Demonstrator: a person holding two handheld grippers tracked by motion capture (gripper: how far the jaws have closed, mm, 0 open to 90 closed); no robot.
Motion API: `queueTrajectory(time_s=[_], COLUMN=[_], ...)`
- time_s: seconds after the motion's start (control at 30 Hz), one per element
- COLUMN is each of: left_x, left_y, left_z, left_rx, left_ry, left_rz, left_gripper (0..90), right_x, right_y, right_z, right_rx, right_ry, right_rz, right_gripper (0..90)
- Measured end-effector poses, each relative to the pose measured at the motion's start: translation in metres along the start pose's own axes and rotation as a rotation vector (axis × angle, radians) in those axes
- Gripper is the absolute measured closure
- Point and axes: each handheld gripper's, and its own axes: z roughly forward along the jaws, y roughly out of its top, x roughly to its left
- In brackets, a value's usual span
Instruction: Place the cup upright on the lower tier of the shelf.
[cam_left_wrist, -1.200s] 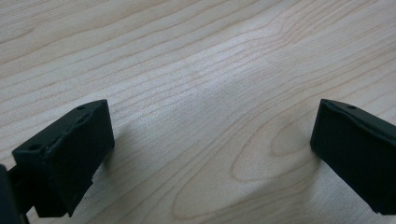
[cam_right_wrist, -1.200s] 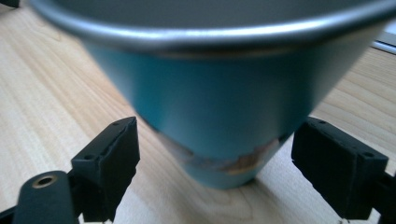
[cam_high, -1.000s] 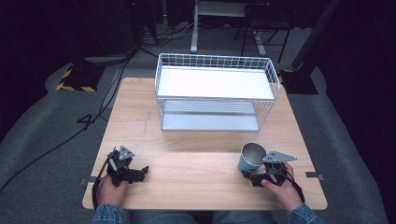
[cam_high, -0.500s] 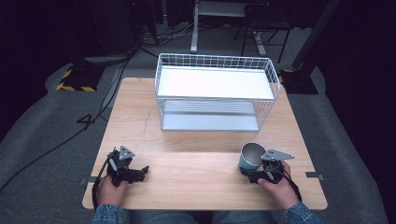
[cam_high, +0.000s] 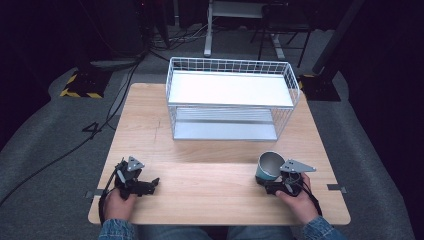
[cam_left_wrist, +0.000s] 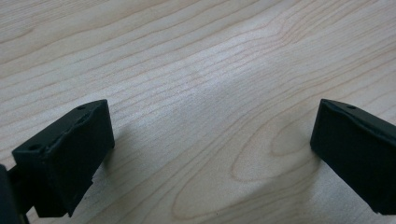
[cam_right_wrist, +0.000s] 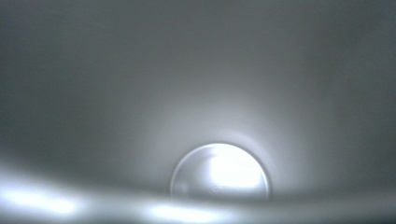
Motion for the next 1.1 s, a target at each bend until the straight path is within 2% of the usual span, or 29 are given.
queueTrajectory(time_s=[0.2,0.57,0.87,1.1], left_x=[0.000,0.000,0.000,0.000], left_y=[0.000,0.000,0.000,0.000], left_z=[0.000,0.000,0.000,0.000], left_rx=[-0.001,-0.002,-0.001,-0.002], left_ry=[0.000,0.000,0.000,0.000], left_rz=[-0.002,-0.003,-0.002,-0.003], left_gripper=[0.1,0.1,0.1,0.1], right_x=[-0.001,0.005,0.009,0.008], right_y=[0.001,0.009,0.023,0.036], right_z=[-0.001,-0.009,-0.013,-0.010], right_rx=[-0.011,-0.038,-0.032,-0.028], right_ry=[0.002,0.007,0.027,0.032], right_rz=[0.012,-0.023,-0.048,-0.046], right_gripper=[21.2,21.3,21.3,21.3])
